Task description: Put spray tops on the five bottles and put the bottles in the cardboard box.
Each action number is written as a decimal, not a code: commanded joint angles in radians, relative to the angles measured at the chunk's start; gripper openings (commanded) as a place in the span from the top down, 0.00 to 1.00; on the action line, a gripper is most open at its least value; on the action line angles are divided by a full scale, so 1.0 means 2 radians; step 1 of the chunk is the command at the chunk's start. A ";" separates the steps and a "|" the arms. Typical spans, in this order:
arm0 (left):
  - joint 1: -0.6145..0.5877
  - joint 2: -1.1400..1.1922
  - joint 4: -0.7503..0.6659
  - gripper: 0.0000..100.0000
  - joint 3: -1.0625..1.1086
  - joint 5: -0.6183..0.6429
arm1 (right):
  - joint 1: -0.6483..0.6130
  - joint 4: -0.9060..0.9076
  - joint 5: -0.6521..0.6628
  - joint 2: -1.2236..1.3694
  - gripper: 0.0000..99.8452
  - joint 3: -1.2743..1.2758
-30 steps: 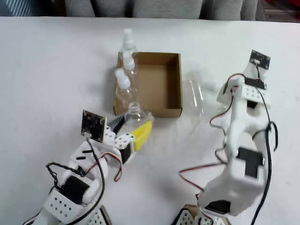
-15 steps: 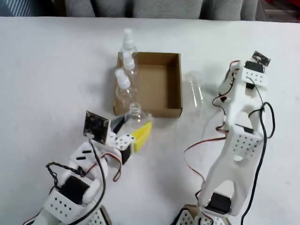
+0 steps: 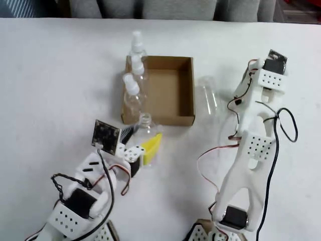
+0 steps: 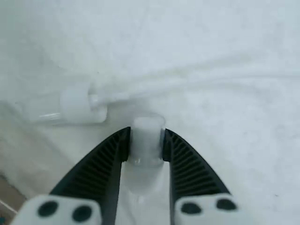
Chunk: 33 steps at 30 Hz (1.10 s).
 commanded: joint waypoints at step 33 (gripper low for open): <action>-0.005 -0.020 -0.050 0.98 0.026 -0.068 | -0.302 -0.148 0.012 -0.696 0.98 0.331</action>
